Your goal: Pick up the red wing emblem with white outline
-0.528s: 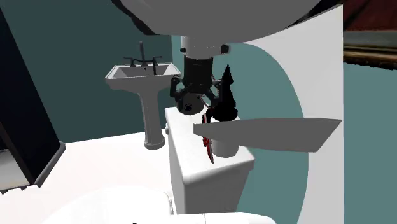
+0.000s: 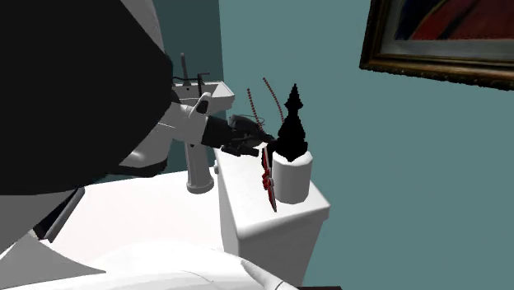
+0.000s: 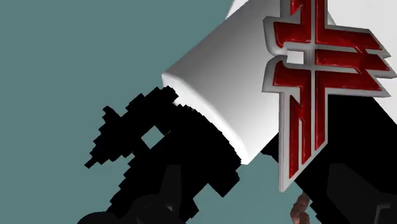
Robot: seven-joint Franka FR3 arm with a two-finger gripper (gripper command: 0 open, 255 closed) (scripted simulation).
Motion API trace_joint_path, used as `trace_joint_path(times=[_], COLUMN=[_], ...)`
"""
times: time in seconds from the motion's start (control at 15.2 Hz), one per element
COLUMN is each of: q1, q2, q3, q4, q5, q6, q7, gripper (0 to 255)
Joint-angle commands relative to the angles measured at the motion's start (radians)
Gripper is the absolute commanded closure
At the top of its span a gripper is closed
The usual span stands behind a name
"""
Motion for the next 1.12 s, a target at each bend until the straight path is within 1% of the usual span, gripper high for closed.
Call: trace_joint_path(times=[0.0,0.4,0.46,0.59,0.66,1.06], q1=[-0.217,-0.298,-0.306,-0.306,-0.306,-0.307], q2=[0.051,0.066,0.068,0.068,0.068,0.068], q3=[0.264,0.365,0.375,0.375,0.375,0.376], q4=[0.030,0.011,0.010,0.010,0.011,0.011], q5=[-0.138,-0.122,-0.121,-0.121,-0.121,-0.121], q6=[-0.087,-0.058,-0.056,-0.056,-0.057,-0.057], q7=[0.224,0.288,0.295,0.295,0.294,0.294], gripper=[0,0,0,0,255,255])
